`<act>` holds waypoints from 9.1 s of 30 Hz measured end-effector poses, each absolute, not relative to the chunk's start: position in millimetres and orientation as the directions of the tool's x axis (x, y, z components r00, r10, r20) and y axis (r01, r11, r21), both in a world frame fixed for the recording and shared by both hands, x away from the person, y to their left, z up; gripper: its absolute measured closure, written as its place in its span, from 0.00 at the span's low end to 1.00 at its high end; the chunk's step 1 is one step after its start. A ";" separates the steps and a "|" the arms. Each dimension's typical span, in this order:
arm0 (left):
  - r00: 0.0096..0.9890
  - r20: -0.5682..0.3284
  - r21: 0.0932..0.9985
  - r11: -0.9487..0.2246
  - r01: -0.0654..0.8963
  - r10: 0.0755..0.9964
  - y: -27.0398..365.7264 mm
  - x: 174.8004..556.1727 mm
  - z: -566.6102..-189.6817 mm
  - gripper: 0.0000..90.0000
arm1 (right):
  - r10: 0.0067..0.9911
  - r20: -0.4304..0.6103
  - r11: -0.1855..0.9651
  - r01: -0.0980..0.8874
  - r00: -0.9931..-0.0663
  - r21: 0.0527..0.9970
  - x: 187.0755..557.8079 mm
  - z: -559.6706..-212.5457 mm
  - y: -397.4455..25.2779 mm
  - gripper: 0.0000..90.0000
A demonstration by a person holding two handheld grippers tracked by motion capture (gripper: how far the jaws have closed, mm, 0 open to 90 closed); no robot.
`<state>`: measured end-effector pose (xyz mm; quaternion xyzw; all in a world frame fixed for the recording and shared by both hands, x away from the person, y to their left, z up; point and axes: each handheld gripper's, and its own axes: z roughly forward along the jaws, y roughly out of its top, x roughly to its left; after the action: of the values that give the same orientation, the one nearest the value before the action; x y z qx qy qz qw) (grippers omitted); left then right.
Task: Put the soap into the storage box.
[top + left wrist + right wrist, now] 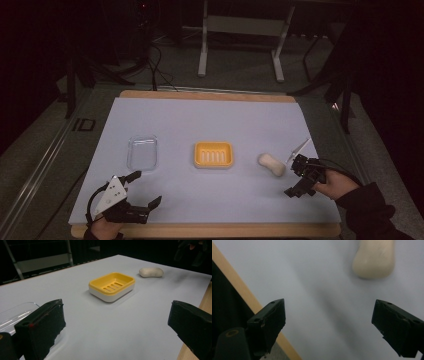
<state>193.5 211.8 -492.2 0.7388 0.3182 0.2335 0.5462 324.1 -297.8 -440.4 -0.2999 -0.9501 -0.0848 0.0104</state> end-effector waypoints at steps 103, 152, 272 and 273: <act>0.696 -0.011 0.952 -0.205 0.227 0.718 211.6 193.8 -492.4 0.01 | 0.350 0.025 0.917 0.348 -0.936 0.195 406.8 -477.4 -252.3 0.55; 0.702 0.014 0.947 -0.234 0.219 0.712 210.2 192.5 -493.9 0.01 | 0.067 -0.061 0.966 0.050 -0.996 0.255 414.2 -369.0 -172.6 0.55; 0.718 0.028 0.942 -0.258 0.213 0.695 209.0 190.2 -493.8 0.01 | 0.267 -0.107 0.892 0.204 -0.958 0.404 427.9 -433.0 -107.8 0.32; 0.718 0.027 0.943 -0.257 0.213 0.696 209.0 190.2 -493.8 0.01 | 0.286 -0.107 0.881 0.217 -0.952 0.419 427.0 -432.4 -112.0 0.32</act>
<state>190.2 209.0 -493.8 0.7595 0.2992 0.2271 0.5312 427.0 -112.0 -432.4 -0.1301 -0.9664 -0.2057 -0.0831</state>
